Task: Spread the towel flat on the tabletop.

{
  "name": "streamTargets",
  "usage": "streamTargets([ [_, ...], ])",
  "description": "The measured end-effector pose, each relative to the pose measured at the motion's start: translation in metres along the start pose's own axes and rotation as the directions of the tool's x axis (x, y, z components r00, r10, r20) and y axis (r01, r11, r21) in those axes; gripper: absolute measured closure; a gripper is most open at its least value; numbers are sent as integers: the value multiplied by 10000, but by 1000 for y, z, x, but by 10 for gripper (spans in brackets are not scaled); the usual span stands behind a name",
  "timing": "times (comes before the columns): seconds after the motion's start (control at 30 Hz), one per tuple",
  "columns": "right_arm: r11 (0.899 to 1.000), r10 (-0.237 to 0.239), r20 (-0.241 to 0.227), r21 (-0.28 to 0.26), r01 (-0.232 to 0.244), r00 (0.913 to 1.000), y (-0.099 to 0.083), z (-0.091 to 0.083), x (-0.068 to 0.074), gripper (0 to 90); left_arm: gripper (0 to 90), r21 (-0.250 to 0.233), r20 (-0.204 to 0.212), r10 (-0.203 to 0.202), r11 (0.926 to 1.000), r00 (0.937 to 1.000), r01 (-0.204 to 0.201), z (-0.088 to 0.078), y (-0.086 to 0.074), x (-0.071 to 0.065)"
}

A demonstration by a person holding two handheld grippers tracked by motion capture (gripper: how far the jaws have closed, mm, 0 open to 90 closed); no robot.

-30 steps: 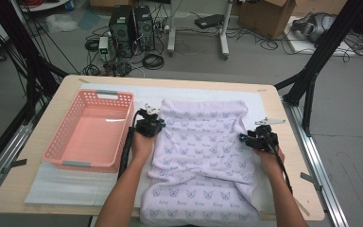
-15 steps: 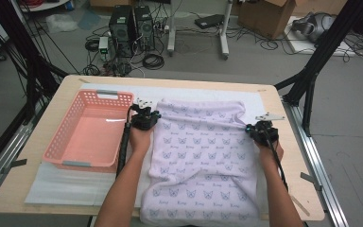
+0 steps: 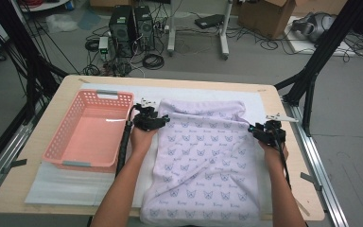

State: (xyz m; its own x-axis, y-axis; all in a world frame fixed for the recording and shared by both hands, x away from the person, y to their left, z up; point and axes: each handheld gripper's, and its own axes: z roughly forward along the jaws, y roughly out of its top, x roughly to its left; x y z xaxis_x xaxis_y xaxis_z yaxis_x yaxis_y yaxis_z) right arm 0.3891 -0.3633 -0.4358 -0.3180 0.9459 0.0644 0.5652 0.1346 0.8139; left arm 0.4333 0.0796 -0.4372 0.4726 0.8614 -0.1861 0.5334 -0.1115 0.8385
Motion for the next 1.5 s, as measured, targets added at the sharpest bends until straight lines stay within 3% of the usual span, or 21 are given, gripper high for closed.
streamTargets([
  [0.1,9999,-51,-196,-150,48,9998,-1,-11,2,602,462,-525,506,349,9981,9981,-323,-15,-3,-8],
  [0.23,9987,-301,-365,-434,285,9989,-4,-26,9,590,432,-603,901,361,9977,9953,-307,-30,-13,-16],
  [0.3,9982,-416,-507,-448,393,9978,-8,-33,12,589,419,-136,1027,456,9989,9937,-444,-37,-19,-21],
  [0.37,9977,-480,-686,-502,446,9965,-16,-40,16,584,418,-299,998,604,9979,9932,-577,-45,-26,-24],
  [0.47,9978,-511,-917,-473,469,9945,-33,-47,22,584,418,-161,1110,704,9975,9913,-690,-53,-38,-26],
  [0.6,9952,-965,-929,-259,945,9910,-50,-54,26,567,411,-136,1371,826,9966,9871,-815,-60,-47,-29],
  [0.8,9935,-1124,-1303,-334,1089,9851,-51,-63,29,516,391,286,1678,863,9953,9820,-924,-66,-53,-33],
  [0.93,9898,-1423,-1855,-273,1396,9723,-52,-63,36,465,384,720,1871,913,9917,9781,-1063,-66,-61,-35],
  [1.07,9773,-2040,-1558,248,2102,9665,-55,-63,43,451,388,731,1978,1128,9889,9737,-1294,-67,-66,-40],
  [1.17,9785,-1915,-1395,496,2000,9715,-58,-59,43,480,442,951,2073,1361,9828,9688,-1584,-65,-66,-44],
  [1.2,9753,-2016,-1250,659,2108,9715,-58,-58,44,497,465,974,2025,1389,9821,9694,-1611,-64,-66,-45],
  [1.23,9700,-2215,-1136,762,2308,9685,-59,-55,45,504,504,1019,2147,1441,9804,9660,-1689,-64,-66,-44],
  [1.3,9759,-1953,-1199,748,2050,9734,-59,-54,45,539,682,1168,1801,1618,9759,9703,-1844,-63,-65,-47],
  [1.37,9795,-1751,-1325,767,1863,9756,-58,-52,45,652,854,1244,1601,1476,9779,9760,-1683,-61,-64,-45],
  [1.43,9807,-1609,-1573,857,1758,9743,-56,-52,46,873,872,1316,1557,1234,9807,9801,-1444,-60,-62,-44],
  [1.5,9822,-1512,-1509,889,1657,9769,-54,-50,45,881,875,1249,1000,1383,9807,9853,-1503,-57,-57,-44],
])
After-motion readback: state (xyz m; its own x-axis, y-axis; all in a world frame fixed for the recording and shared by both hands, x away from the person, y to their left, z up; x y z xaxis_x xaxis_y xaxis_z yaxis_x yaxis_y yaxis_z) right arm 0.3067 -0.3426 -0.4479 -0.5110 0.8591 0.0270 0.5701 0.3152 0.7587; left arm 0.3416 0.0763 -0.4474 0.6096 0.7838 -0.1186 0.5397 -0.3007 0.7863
